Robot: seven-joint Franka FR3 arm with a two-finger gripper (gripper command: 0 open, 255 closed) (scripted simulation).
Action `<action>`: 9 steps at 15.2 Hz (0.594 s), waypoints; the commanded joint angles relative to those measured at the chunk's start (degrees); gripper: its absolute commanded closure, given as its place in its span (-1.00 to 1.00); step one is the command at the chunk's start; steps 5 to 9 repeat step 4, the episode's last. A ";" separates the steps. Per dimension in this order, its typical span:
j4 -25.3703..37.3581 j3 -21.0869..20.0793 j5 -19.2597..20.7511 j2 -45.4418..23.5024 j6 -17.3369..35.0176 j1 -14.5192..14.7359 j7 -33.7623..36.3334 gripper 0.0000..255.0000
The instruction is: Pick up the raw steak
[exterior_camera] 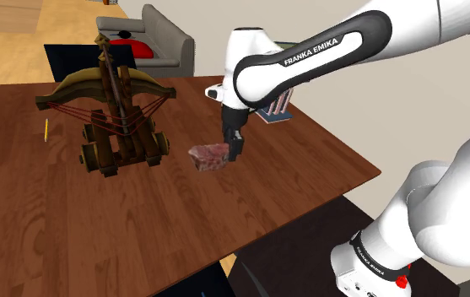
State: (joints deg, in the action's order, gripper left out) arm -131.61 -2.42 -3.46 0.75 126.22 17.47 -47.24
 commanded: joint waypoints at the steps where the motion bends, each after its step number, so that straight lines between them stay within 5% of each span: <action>1: 0.45 0.05 0.02 1.00 -1.44 -0.05 -0.02 1.00; 9: 0.84 0.06 0.04 1.49 -2.34 -0.06 0.02 1.00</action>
